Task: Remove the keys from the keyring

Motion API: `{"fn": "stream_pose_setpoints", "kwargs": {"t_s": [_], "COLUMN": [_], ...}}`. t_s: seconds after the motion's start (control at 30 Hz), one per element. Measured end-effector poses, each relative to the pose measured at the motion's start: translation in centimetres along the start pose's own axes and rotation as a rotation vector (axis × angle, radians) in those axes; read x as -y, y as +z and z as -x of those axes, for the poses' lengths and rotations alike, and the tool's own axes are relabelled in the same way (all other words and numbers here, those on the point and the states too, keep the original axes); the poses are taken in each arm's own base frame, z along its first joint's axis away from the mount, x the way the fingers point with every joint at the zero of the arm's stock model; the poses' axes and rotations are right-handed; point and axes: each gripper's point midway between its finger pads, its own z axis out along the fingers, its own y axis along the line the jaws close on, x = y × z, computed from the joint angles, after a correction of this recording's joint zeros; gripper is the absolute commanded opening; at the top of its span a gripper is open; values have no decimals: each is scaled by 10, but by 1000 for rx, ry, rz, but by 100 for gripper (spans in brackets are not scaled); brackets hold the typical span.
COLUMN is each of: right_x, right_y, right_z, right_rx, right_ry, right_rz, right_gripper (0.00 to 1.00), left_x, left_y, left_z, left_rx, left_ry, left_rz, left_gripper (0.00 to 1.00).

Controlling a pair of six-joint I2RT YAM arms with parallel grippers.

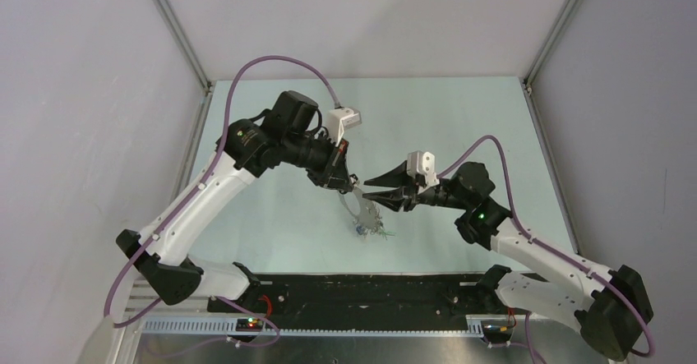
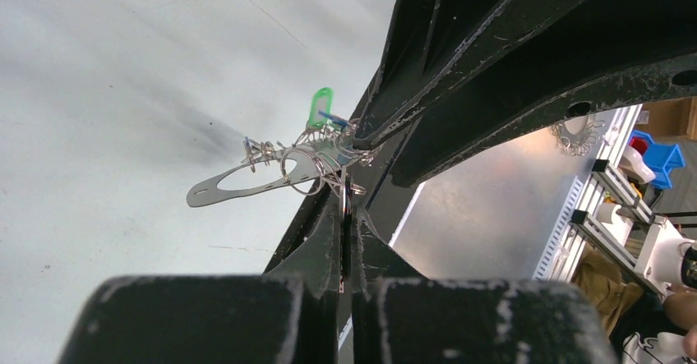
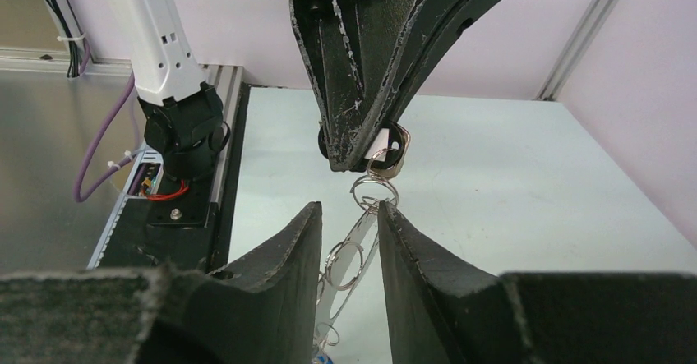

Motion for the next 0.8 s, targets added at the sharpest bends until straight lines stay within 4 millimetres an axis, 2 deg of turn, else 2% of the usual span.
{"fn": "stream_pose_setpoints", "kwargs": {"t_s": [0.23, 0.5, 0.8], "right_x": [1, 3, 4], "right_y": [6, 11, 13], "right_z": [-3, -17, -14], "right_rx": [10, -15, 2], "right_ry": [23, 61, 65], "right_rz": [12, 18, 19], "right_gripper": [33, 33, 35], "left_x": [2, 2, 5], "left_y": [0, 0, 0], "left_z": [0, 0, 1], "left_rx": [0, 1, 4], "left_ry": [-6, -6, -2], "left_rz": [-7, -9, -26], "left_gripper": [0, 0, 0]}}
